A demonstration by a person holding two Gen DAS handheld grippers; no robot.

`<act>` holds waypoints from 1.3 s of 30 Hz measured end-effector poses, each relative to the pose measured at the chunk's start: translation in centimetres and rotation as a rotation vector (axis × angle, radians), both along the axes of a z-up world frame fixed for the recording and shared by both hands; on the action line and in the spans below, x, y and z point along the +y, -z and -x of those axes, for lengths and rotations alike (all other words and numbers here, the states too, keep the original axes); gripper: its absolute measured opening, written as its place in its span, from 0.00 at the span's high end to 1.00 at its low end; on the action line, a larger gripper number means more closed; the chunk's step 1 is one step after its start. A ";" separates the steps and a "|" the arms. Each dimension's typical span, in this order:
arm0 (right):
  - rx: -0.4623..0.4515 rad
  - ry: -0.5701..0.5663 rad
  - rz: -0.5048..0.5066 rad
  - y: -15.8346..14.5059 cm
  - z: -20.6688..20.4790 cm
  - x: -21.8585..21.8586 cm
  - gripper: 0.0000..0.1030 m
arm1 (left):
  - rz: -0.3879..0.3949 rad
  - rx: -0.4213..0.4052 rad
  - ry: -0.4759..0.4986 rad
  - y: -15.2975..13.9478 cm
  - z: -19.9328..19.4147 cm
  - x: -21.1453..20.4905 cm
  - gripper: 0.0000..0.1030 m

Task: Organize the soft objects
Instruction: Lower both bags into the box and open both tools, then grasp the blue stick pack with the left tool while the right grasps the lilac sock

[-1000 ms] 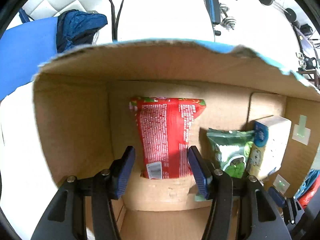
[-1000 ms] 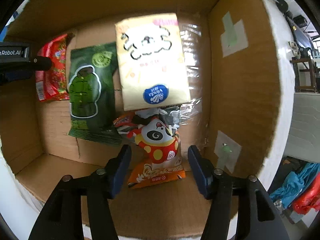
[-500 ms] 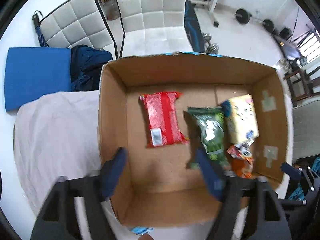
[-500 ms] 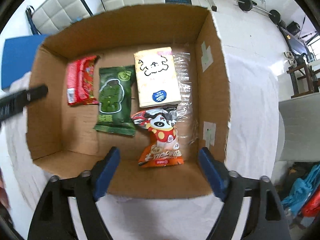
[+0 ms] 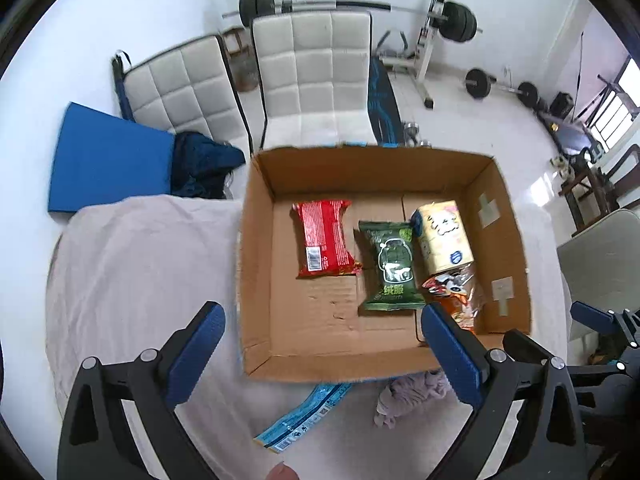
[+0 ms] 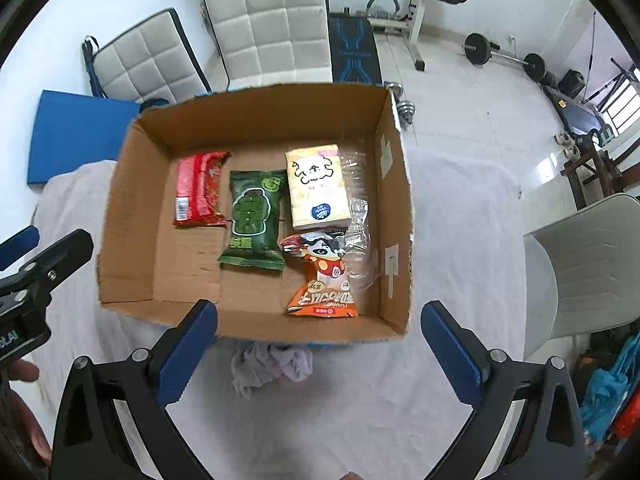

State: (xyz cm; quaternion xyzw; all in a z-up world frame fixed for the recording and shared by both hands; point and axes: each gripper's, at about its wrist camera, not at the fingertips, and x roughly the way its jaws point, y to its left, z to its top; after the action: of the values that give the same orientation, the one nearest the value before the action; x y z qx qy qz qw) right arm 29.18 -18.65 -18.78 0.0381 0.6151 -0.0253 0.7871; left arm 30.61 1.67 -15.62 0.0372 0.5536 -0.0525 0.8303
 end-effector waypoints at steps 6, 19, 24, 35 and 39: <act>-0.082 0.031 -0.014 -3.7 2.8 -0.1 0.00 | -0.026 -0.090 0.000 -3.4 2.7 0.1 0.02; -0.135 0.061 -0.045 -7.6 6.5 -0.1 0.00 | 0.015 -0.160 -0.009 -6.6 6.7 1.0 0.02; -0.063 0.073 -0.103 -5.1 6.7 -0.3 0.00 | -0.009 -0.110 -0.035 -3.5 6.9 2.7 0.02; 0.303 0.248 -0.373 11.2 9.4 1.9 0.00 | -0.157 0.163 -0.079 11.0 9.3 7.6 0.02; 0.320 0.399 -0.458 15.7 9.1 2.0 0.00 | -0.146 0.264 -0.065 15.4 9.6 7.9 0.02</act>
State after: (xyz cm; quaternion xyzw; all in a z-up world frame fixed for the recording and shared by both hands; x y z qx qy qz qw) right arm 20.10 -16.61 -34.50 0.3289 0.7008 -0.0458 0.6313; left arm 20.98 9.57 -31.02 0.0724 0.6612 0.0104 0.7466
